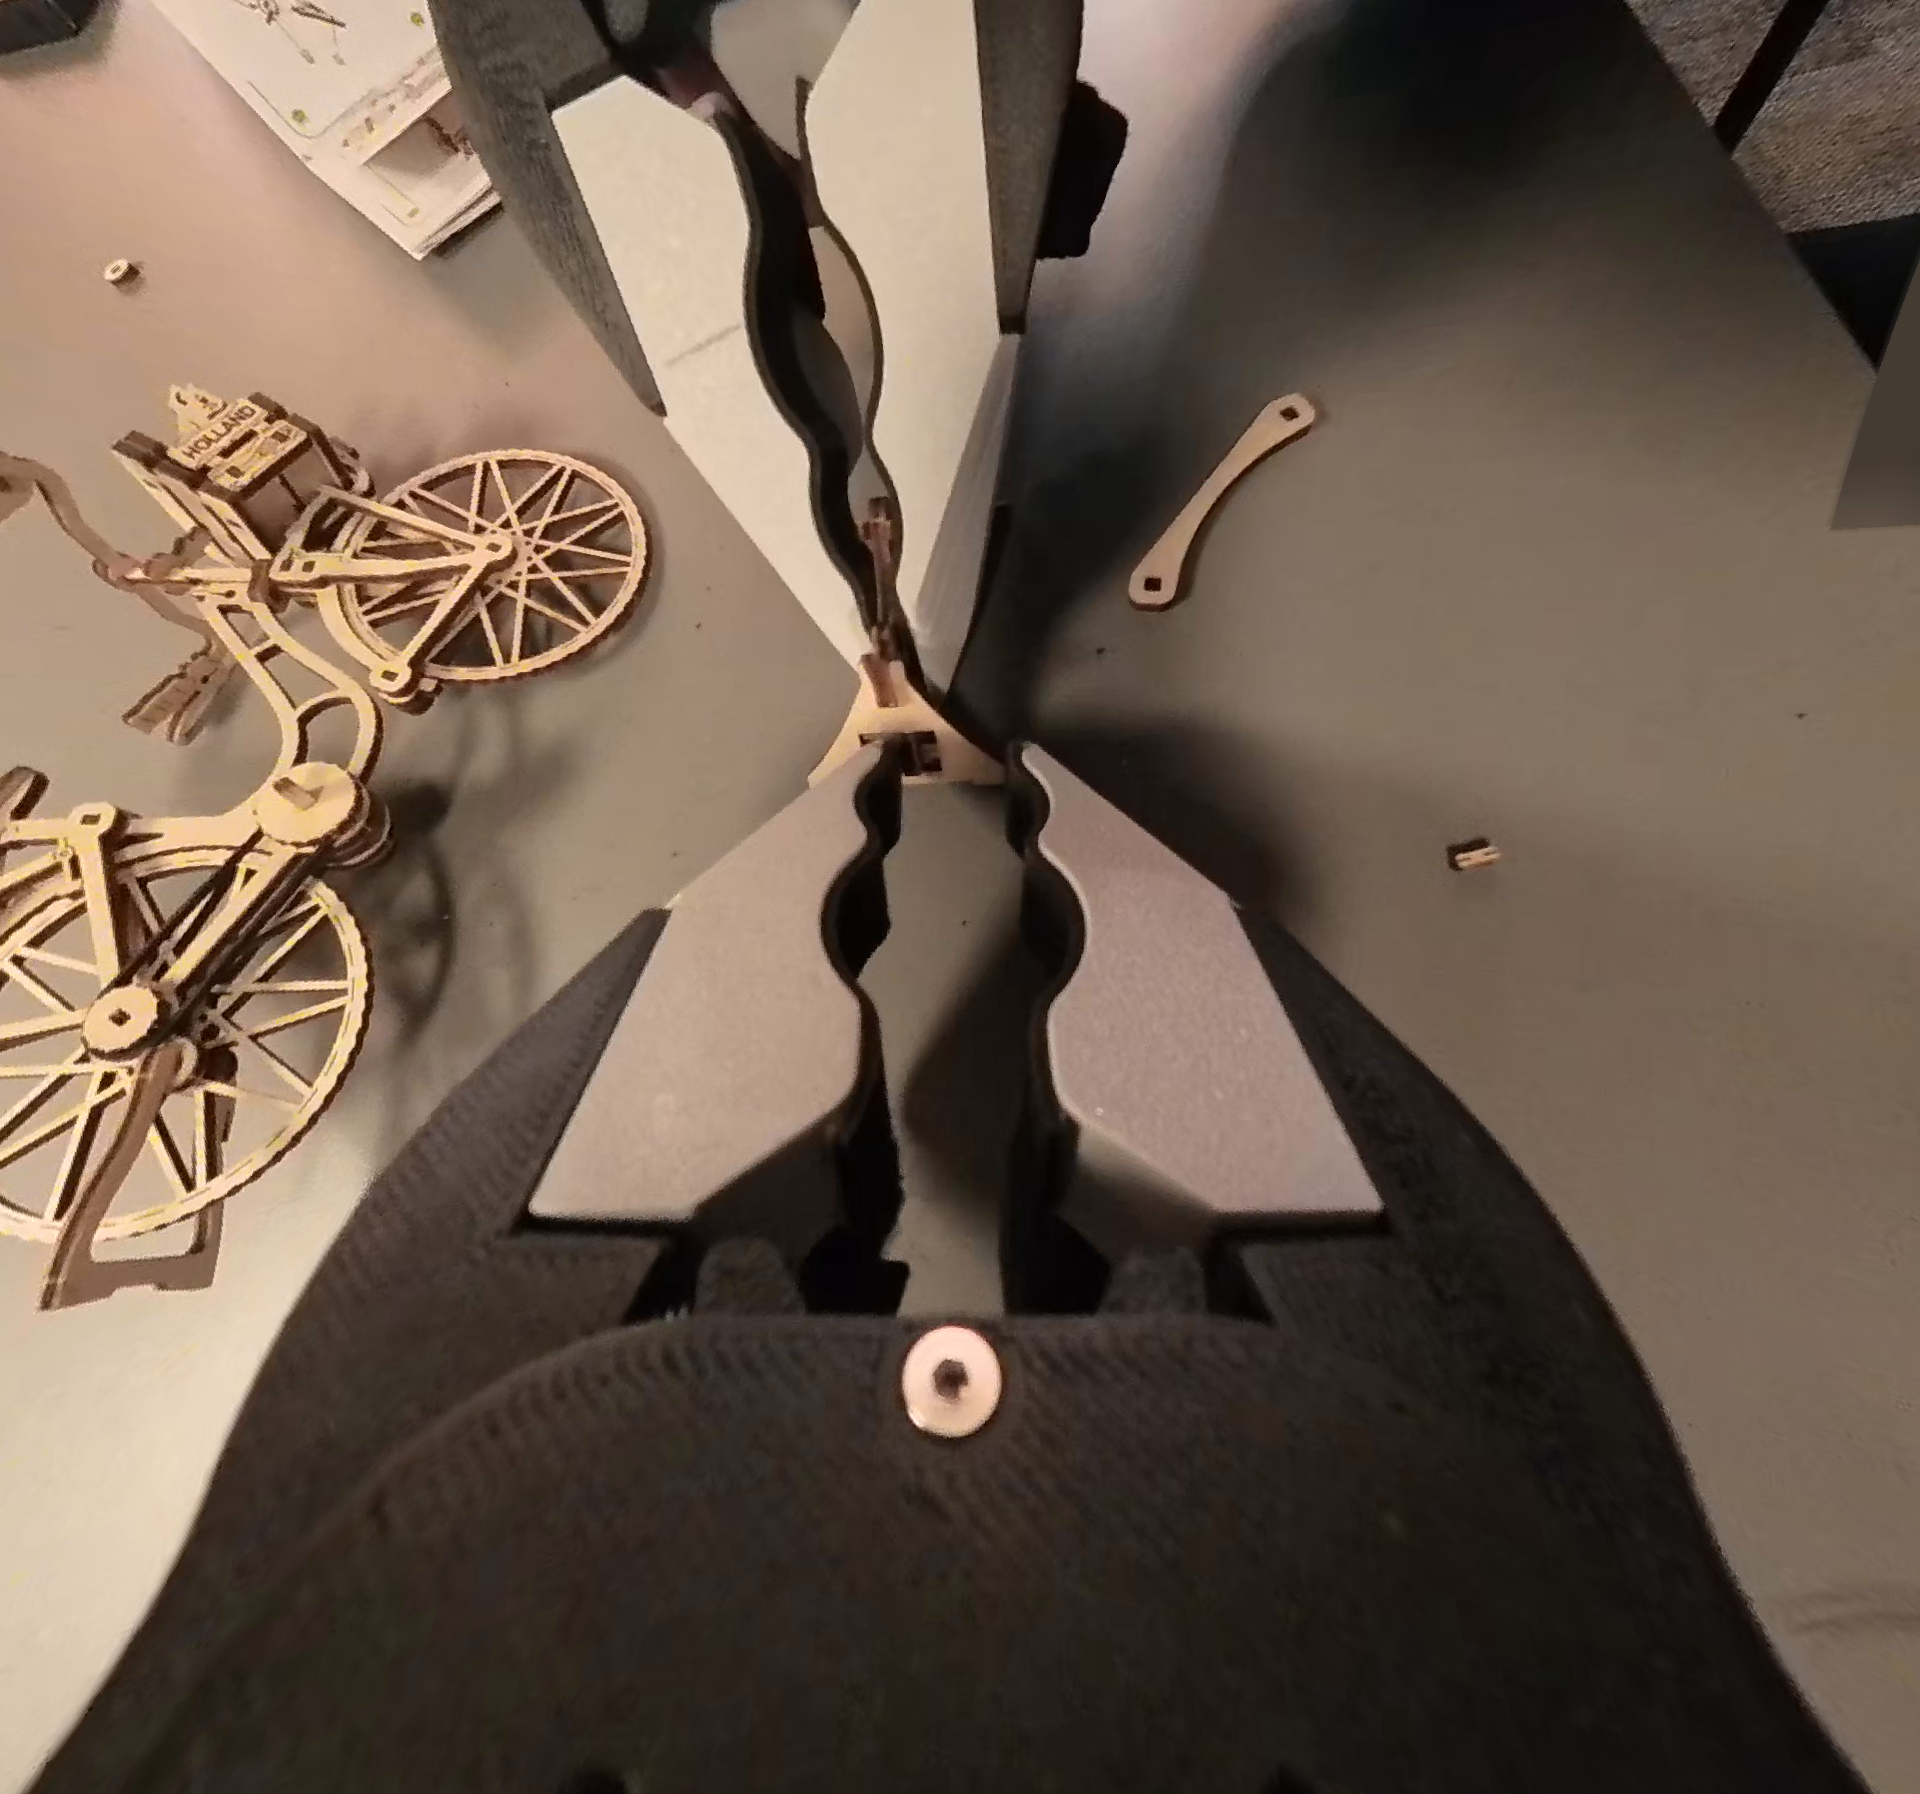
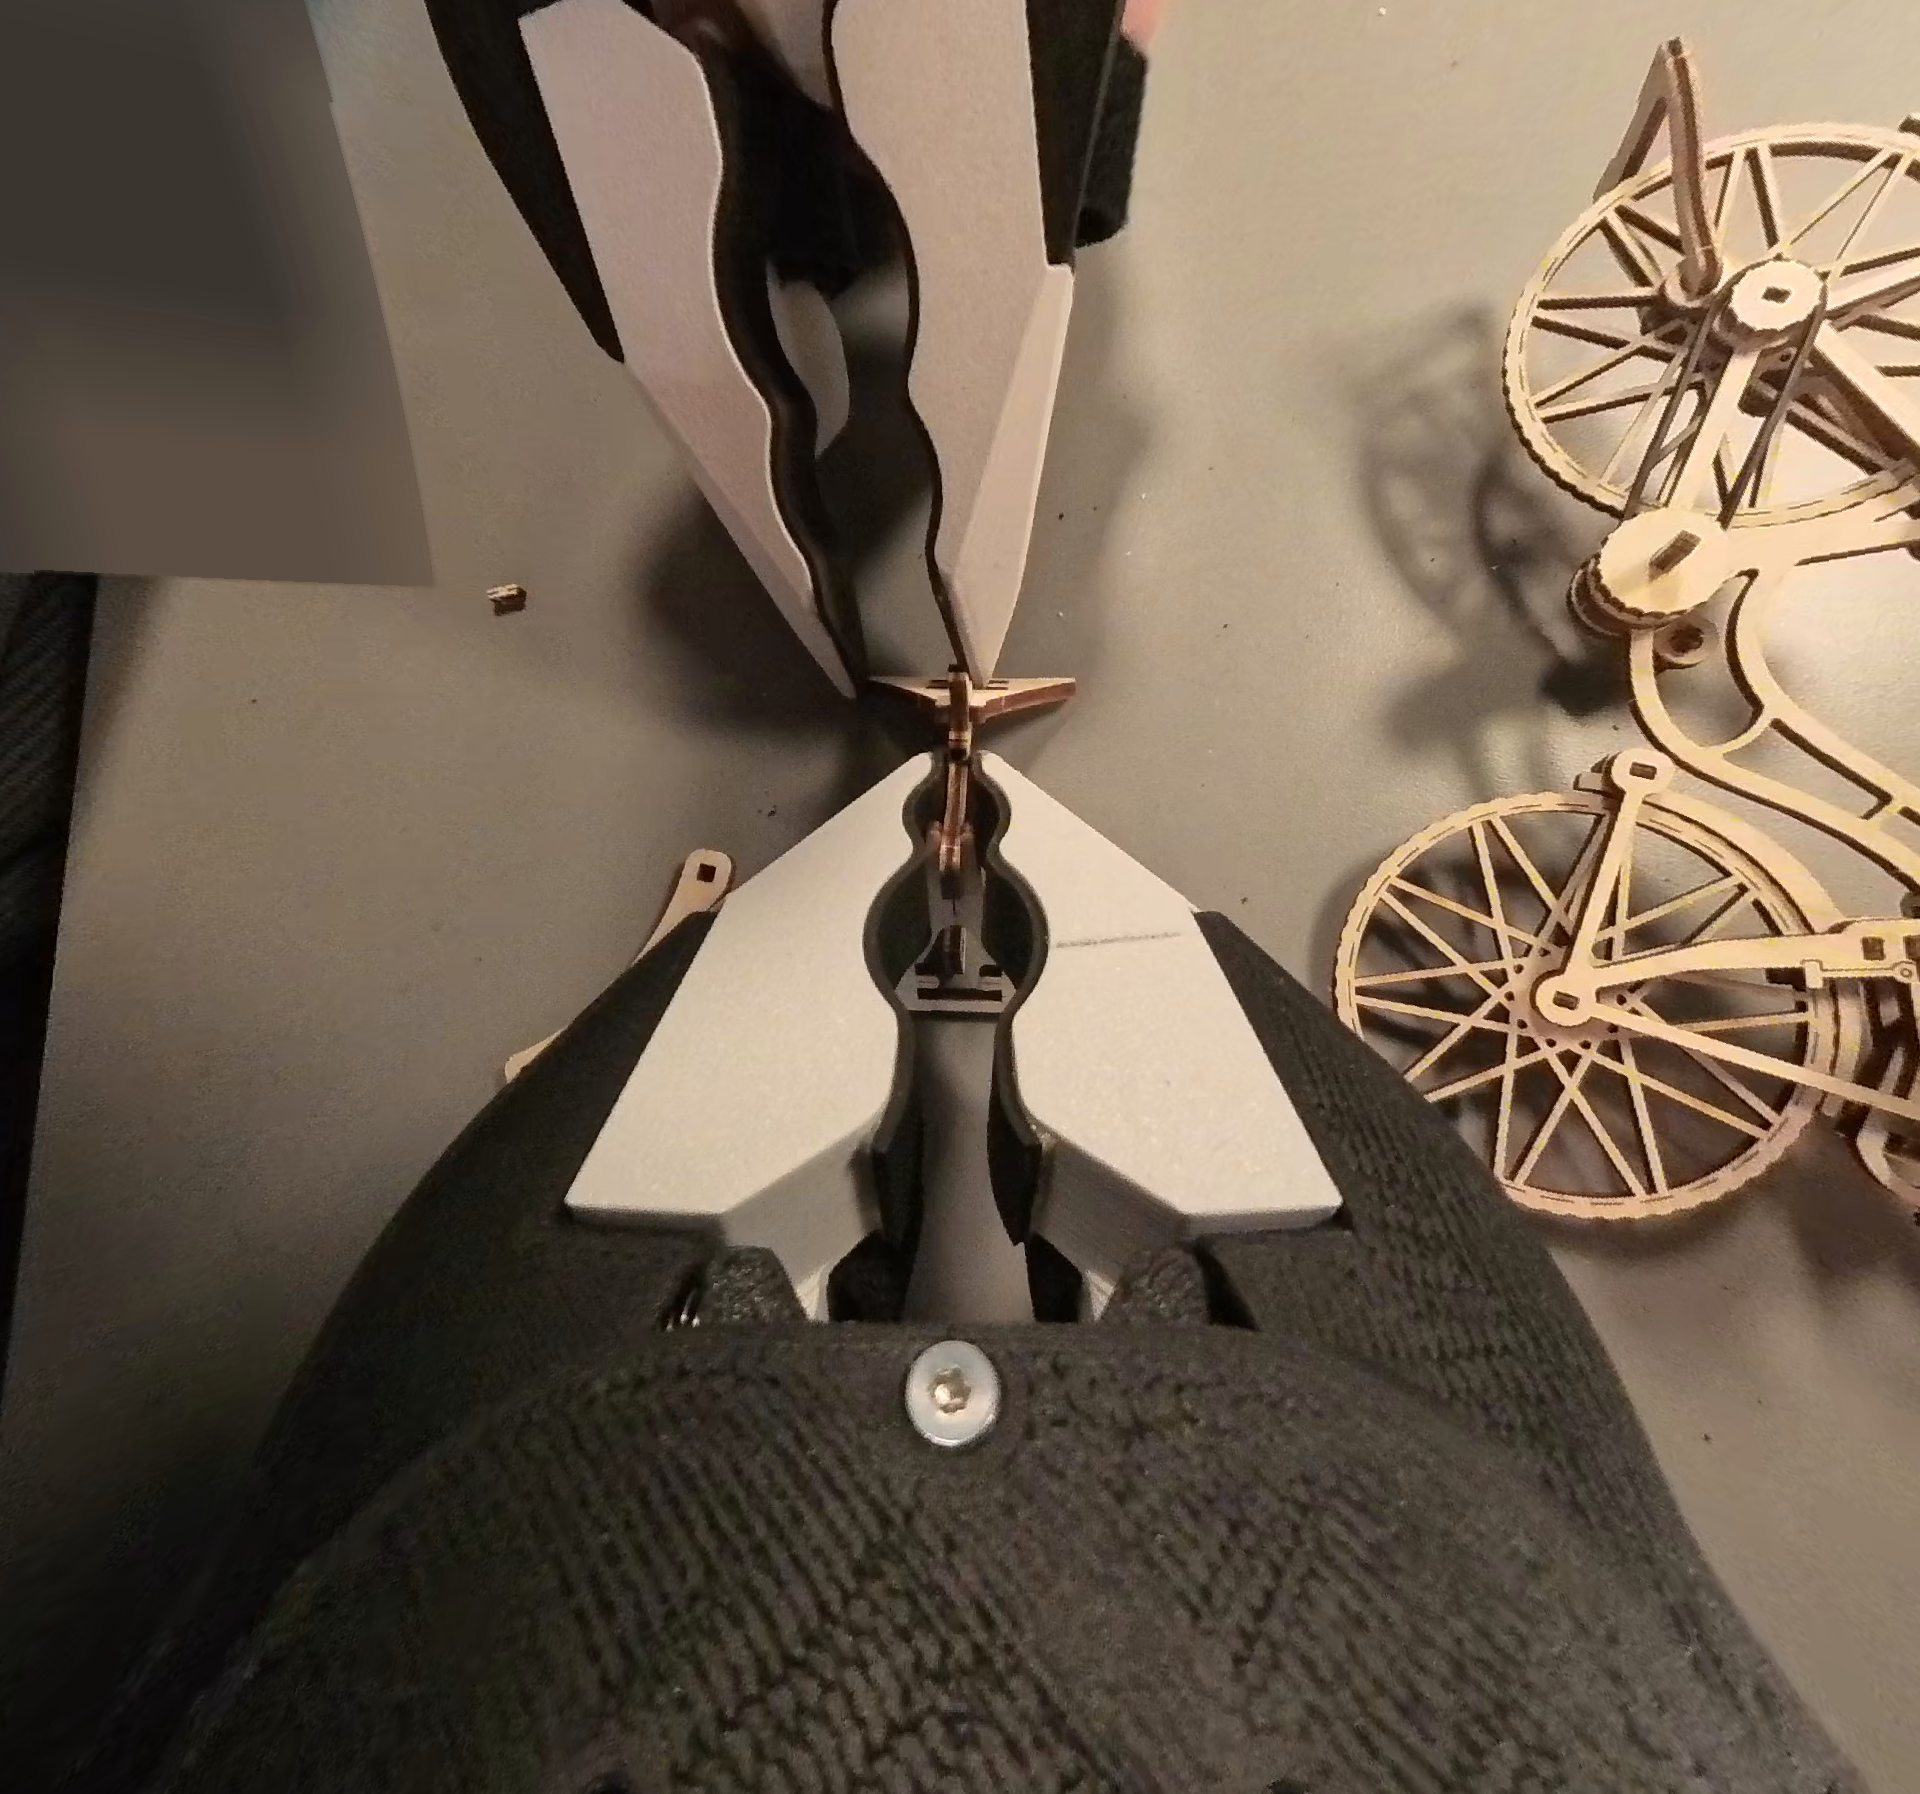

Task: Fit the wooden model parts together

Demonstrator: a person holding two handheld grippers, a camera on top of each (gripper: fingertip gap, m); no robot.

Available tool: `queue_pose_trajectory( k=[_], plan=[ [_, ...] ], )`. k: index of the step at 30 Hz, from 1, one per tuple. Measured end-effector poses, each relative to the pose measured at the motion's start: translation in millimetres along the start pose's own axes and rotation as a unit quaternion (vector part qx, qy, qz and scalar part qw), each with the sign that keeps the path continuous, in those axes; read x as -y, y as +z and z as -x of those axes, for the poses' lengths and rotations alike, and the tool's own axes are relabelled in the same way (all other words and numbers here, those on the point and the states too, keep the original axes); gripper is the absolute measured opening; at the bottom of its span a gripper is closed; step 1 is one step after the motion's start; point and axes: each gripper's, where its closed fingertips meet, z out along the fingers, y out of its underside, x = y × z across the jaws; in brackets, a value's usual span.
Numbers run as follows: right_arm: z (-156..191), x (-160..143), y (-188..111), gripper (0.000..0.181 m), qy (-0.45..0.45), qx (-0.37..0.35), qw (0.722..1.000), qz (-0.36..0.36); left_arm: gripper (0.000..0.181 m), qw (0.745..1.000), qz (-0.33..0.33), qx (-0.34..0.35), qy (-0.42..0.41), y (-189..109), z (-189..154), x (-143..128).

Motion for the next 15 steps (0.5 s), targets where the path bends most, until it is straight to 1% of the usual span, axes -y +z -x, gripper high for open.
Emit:
queue_pose_trajectory(
  k=[12,14,15],
  plan=[
    [-0.3,-0.5,-0.1,0.001,-0.015,-0.017,1.000,0.003,0.018,1.000,0.001,-0.009,-0.024,0.1,-0.1,0.2],
    [3.0,0.9,1.7,0.001,-0.023,-0.012,1.000,0.001,0.008,1.000,-0.013,-0.011,-0.025,-1.6,0.4,4.1],
    [2.9,0.9,1.7,0.001,-0.026,-0.016,1.000,0.002,0.008,0.999,-0.014,-0.014,-0.028,-1.6,0.4,4.2]
  ],
)
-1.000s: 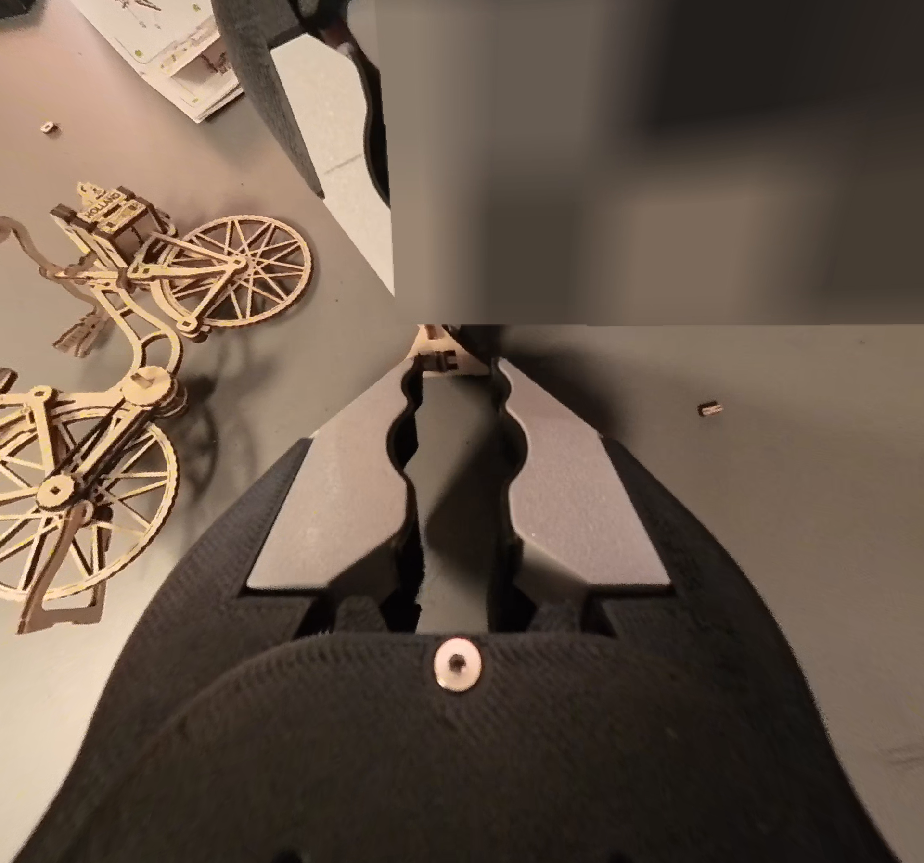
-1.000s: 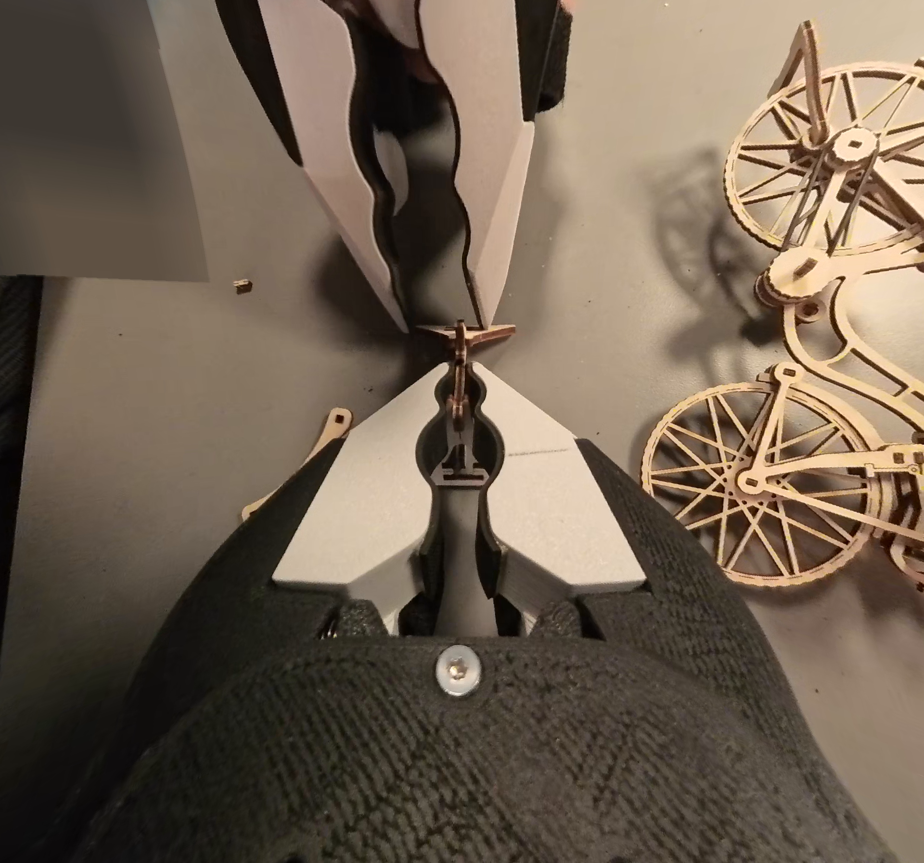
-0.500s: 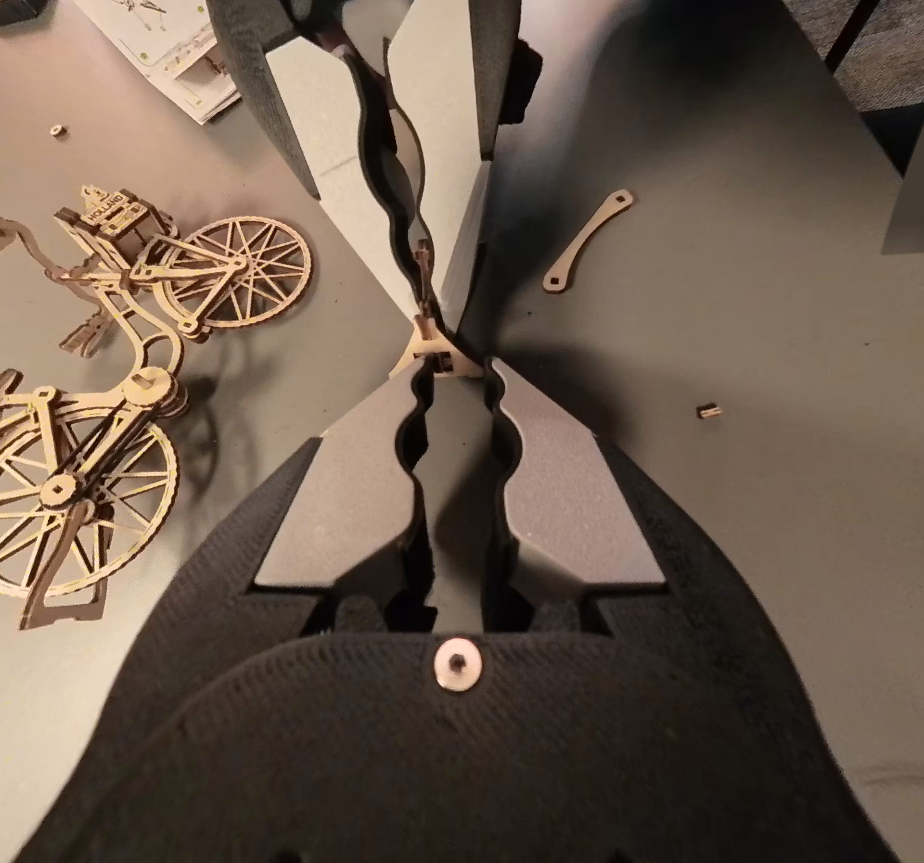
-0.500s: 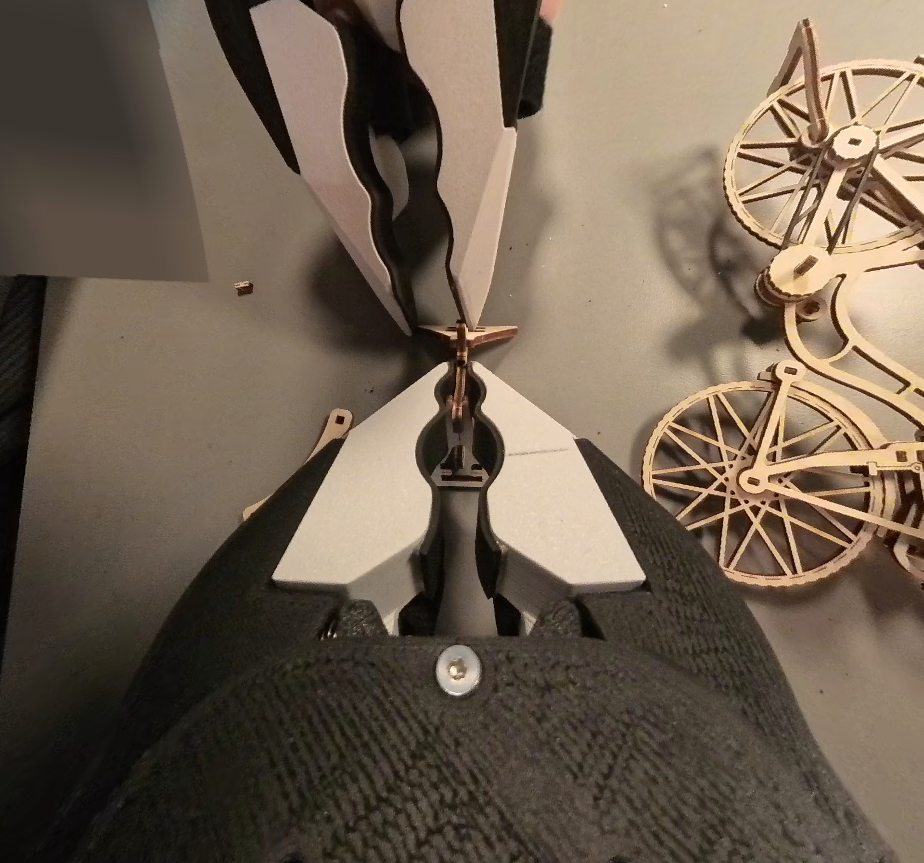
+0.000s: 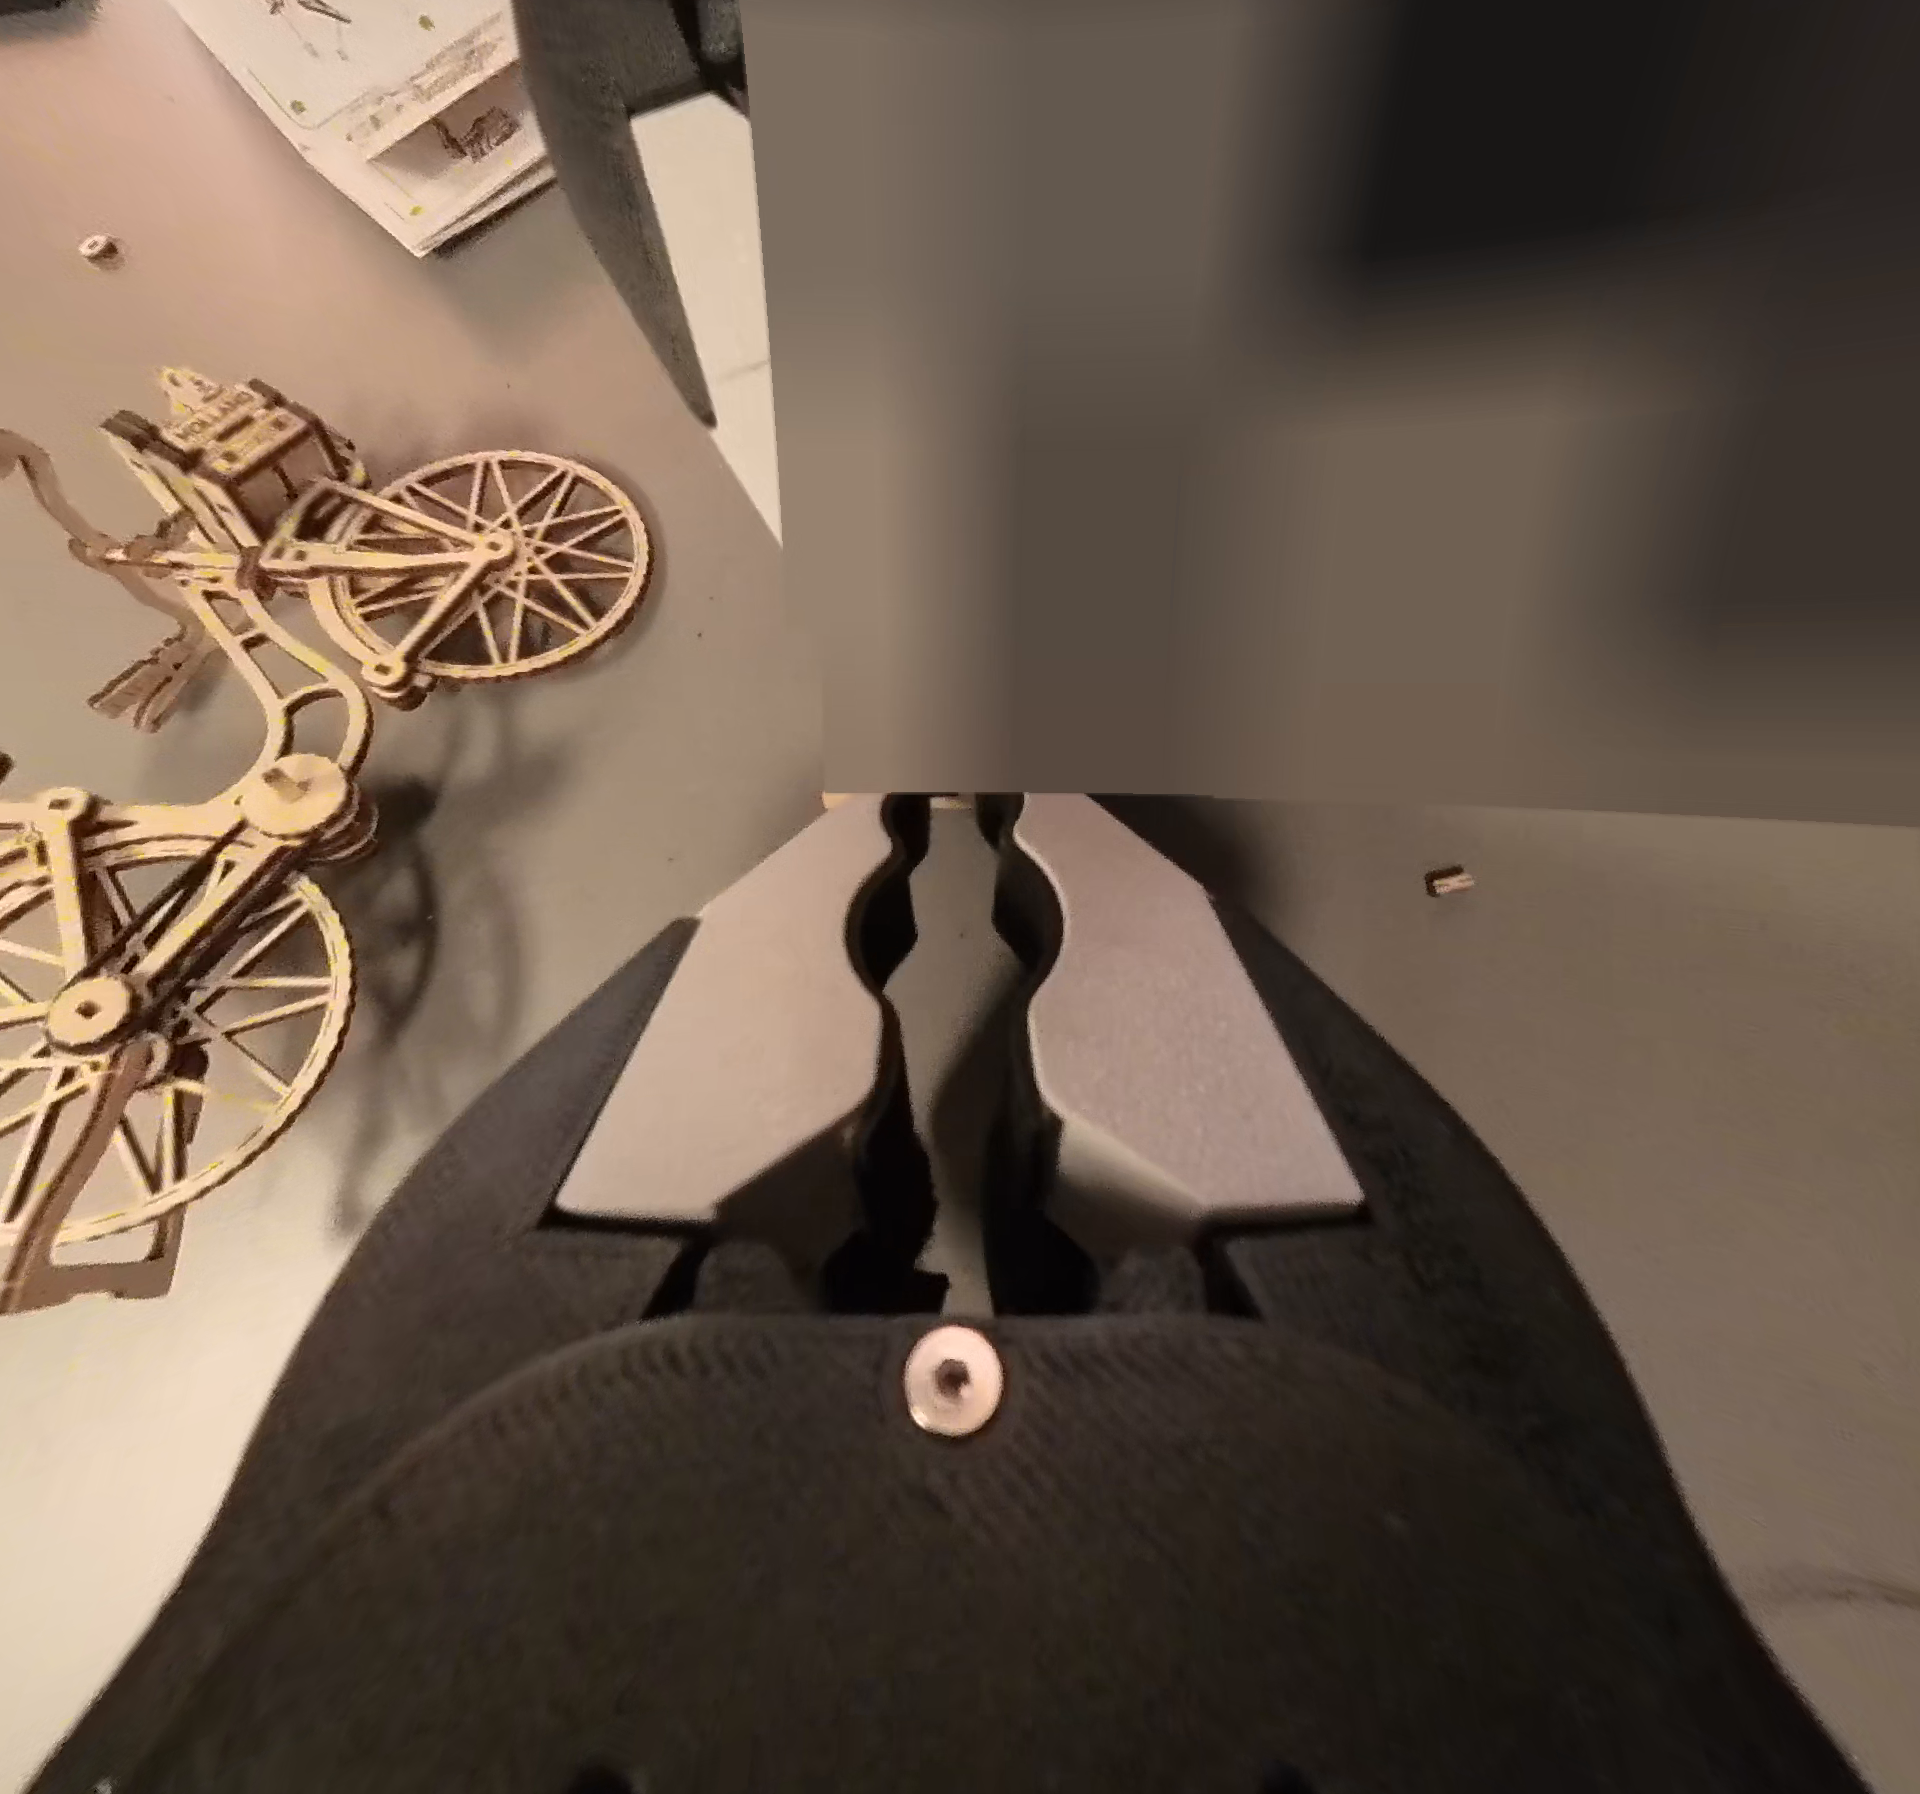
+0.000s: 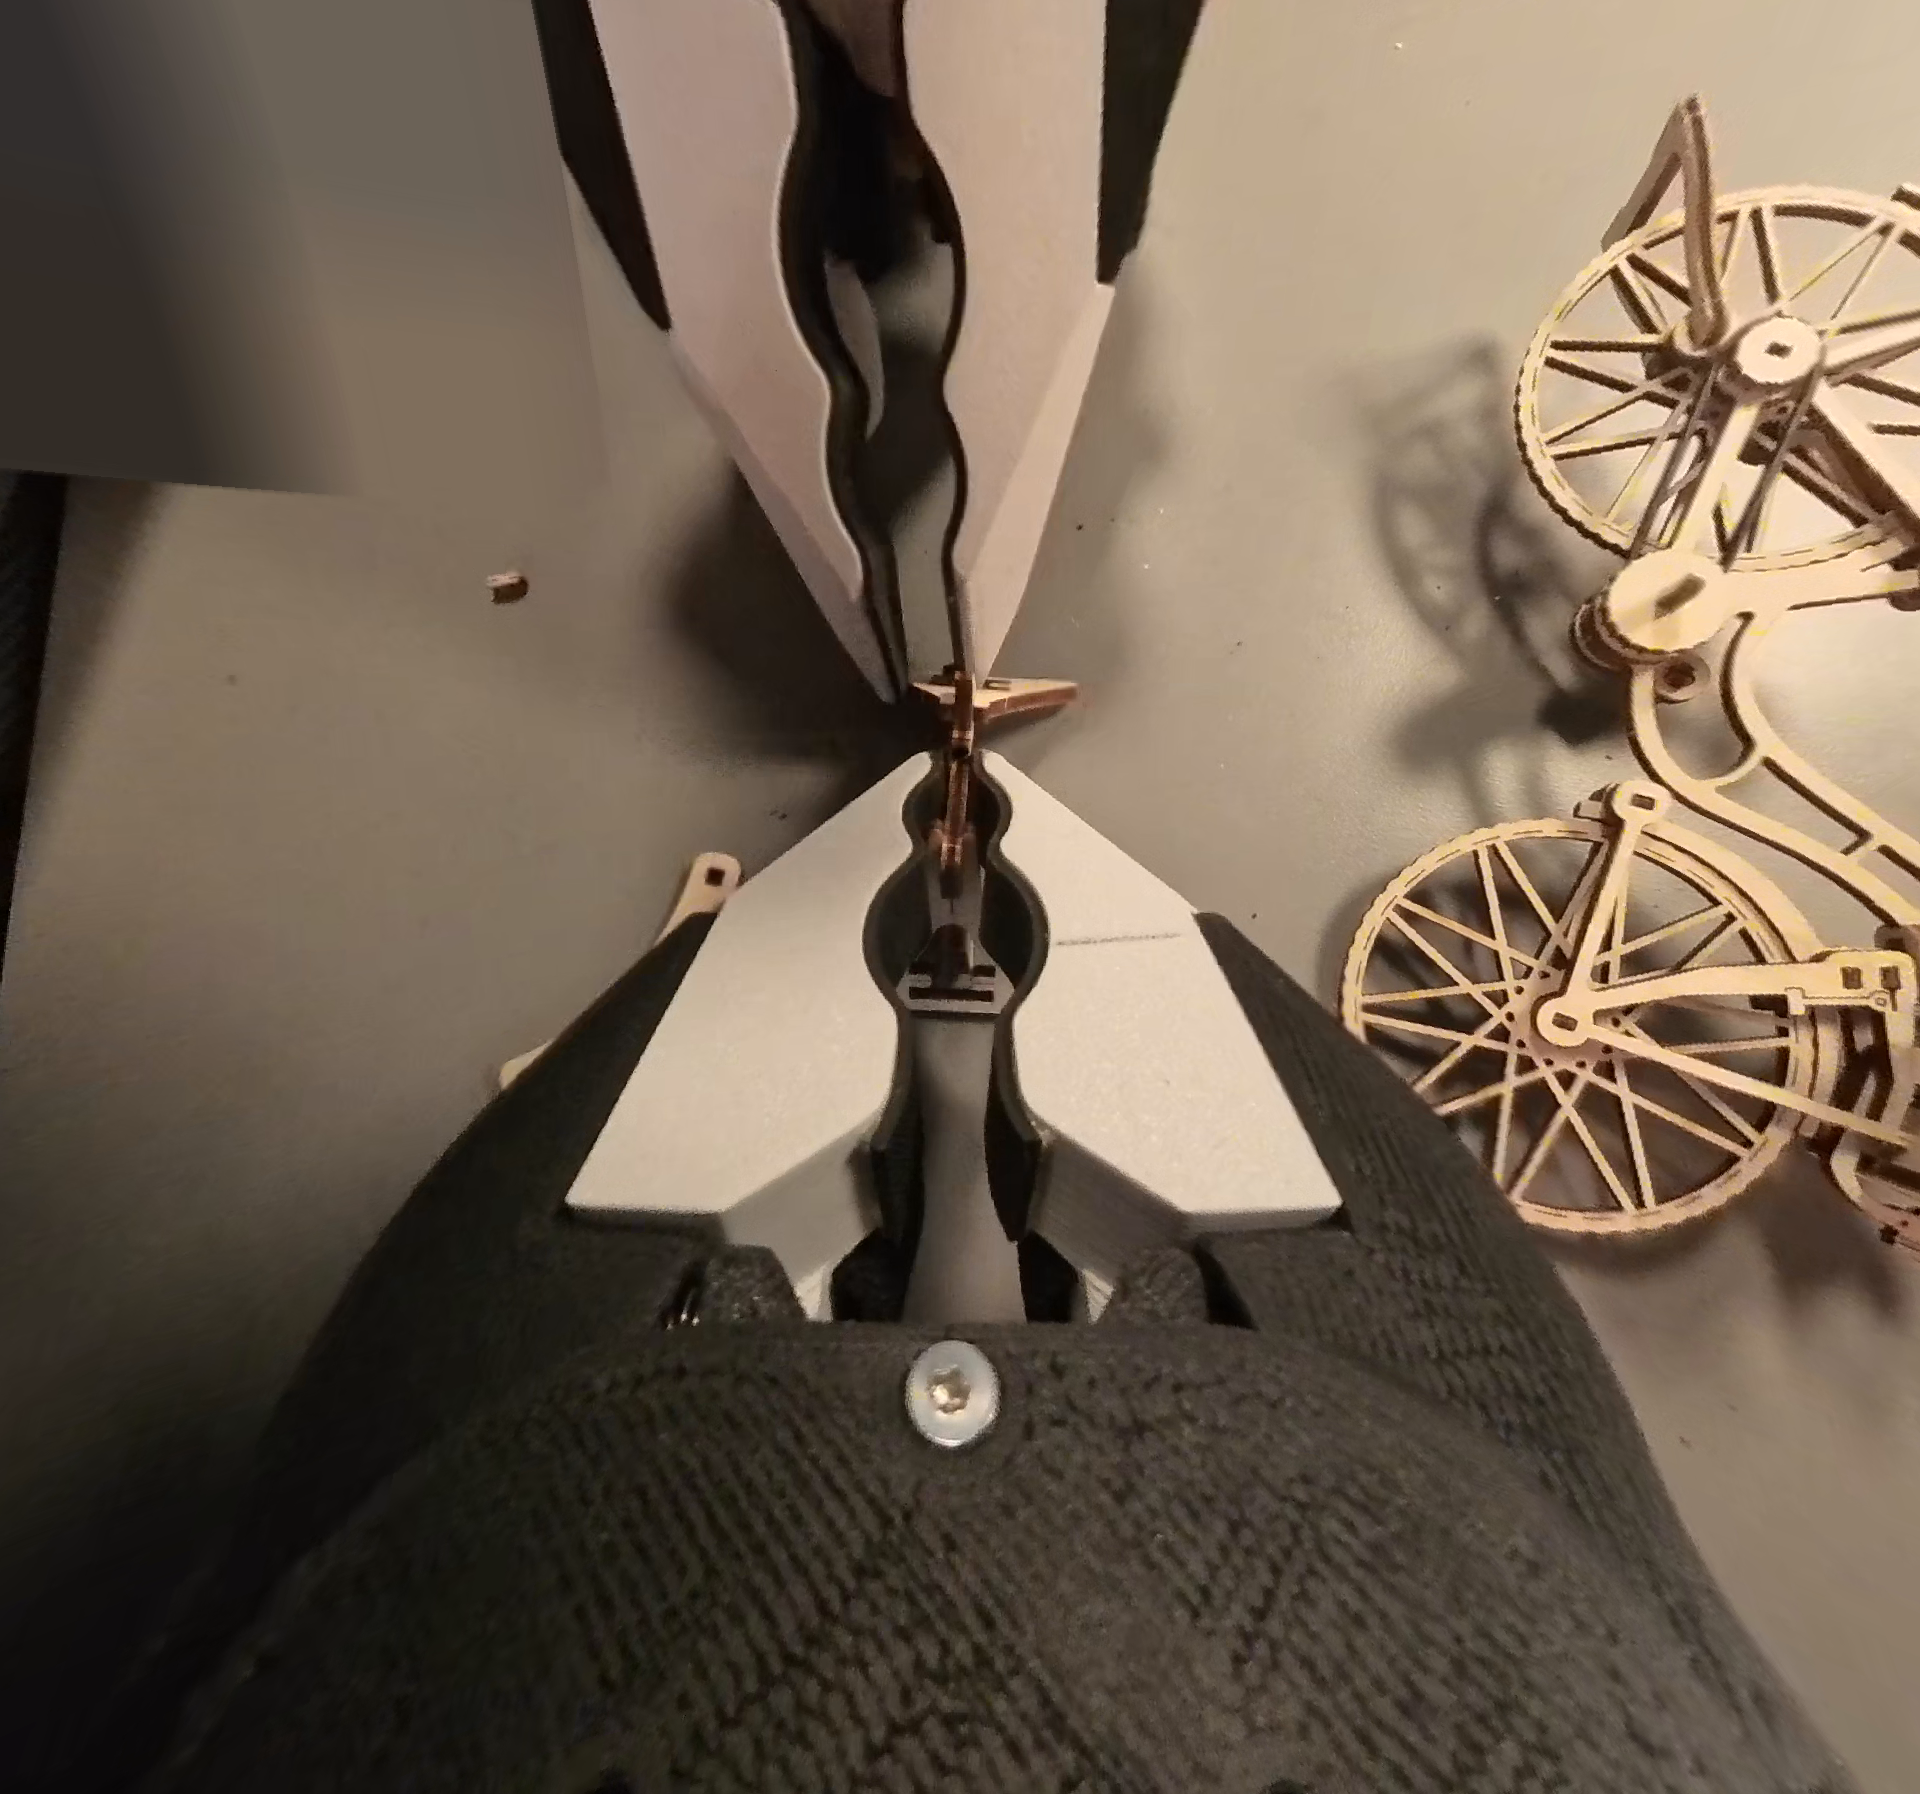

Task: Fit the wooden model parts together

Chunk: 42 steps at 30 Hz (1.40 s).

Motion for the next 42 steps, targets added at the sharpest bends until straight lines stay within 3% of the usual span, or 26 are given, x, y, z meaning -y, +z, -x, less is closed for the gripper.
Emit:
queue_pose_trajectory(
  k=[6,12,42],
  plan=[
    [0.2,0.1,-0.1,0.001,0.004,-0.005,1.000,-0.008,0.008,1.000,-0.002,-0.010,-0.008,-0.1,-0.5,0.4],
    [0.1,0.4,-0.1,0.001,0.006,-0.004,1.000,-0.015,0.022,1.000,0.013,-0.019,-0.019,-1.6,-2.5,-6.0],
    [-3.7,0.6,0.1,0.001,-0.013,-0.067,0.998,0.002,0.009,1.000,0.005,-0.001,-0.013,-0.1,2.3,-2.2]
  ],
)
